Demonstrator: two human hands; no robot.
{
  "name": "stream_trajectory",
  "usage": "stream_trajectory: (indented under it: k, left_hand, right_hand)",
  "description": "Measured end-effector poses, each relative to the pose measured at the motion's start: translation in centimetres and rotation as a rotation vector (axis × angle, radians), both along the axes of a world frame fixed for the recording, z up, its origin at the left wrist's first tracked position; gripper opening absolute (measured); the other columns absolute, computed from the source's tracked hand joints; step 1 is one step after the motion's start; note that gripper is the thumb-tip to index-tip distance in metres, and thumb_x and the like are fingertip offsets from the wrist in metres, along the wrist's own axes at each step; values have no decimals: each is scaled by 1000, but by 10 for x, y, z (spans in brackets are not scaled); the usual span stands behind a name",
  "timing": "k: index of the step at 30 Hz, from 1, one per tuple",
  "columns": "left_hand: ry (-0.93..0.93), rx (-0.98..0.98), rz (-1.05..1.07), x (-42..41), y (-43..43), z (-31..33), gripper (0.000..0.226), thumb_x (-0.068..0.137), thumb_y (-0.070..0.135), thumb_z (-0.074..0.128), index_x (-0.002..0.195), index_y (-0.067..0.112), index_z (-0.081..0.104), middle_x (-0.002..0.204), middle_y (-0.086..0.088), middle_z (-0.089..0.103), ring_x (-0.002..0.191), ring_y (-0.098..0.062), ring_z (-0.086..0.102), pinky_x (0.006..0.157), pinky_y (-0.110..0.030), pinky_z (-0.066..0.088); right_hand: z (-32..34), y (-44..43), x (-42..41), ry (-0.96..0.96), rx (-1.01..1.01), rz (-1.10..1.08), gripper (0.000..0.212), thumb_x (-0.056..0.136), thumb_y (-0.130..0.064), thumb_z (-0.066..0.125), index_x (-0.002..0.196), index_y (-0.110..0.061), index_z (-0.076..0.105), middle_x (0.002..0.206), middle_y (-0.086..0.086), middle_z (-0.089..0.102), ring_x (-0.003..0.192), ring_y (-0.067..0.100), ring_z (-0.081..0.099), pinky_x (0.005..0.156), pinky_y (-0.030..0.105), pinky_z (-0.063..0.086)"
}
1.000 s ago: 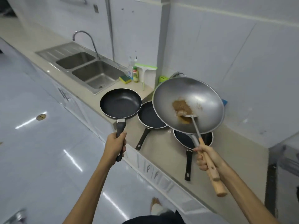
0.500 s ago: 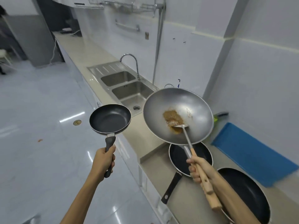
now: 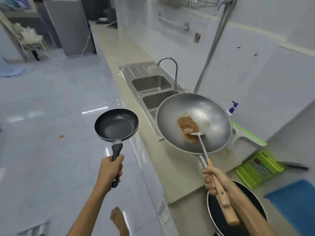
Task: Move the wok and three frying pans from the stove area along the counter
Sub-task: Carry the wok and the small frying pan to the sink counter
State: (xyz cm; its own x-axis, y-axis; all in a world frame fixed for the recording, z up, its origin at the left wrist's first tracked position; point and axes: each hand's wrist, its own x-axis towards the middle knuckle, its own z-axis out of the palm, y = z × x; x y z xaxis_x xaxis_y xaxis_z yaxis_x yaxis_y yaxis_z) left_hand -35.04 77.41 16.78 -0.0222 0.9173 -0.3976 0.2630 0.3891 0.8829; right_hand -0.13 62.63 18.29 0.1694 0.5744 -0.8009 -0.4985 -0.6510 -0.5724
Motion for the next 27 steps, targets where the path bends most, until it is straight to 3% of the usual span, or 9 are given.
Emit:
stream_trajectory:
  k: [8,18,27]
  left_hand:
    - [16,-26,2,-73,186,-2,27,91,17,61,69,7,50,41,1,49,31,-14,41,34,-22,34]
    - [68,1,-29,-133,372,4,21,86,11,58,67,8,49,43,3,49,33,-12,43,35,-23,36]
    - [17,-8,-23,-138,558,-40,27,96,23,60,76,7,52,50,-1,51,38,-16,46,37,-27,43]
  right_hand:
    - [-14,209,-64,-18,9,46,22,90,-14,54,69,-13,47,47,3,44,27,12,37,27,16,30]
    - [-20,407,-129,11,12,43,26,91,-14,53,66,-14,45,45,1,43,27,10,36,28,15,28]
    - [-41,626,-126,19,37,109,25,90,-15,53,66,-15,46,47,0,44,28,10,38,28,16,31]
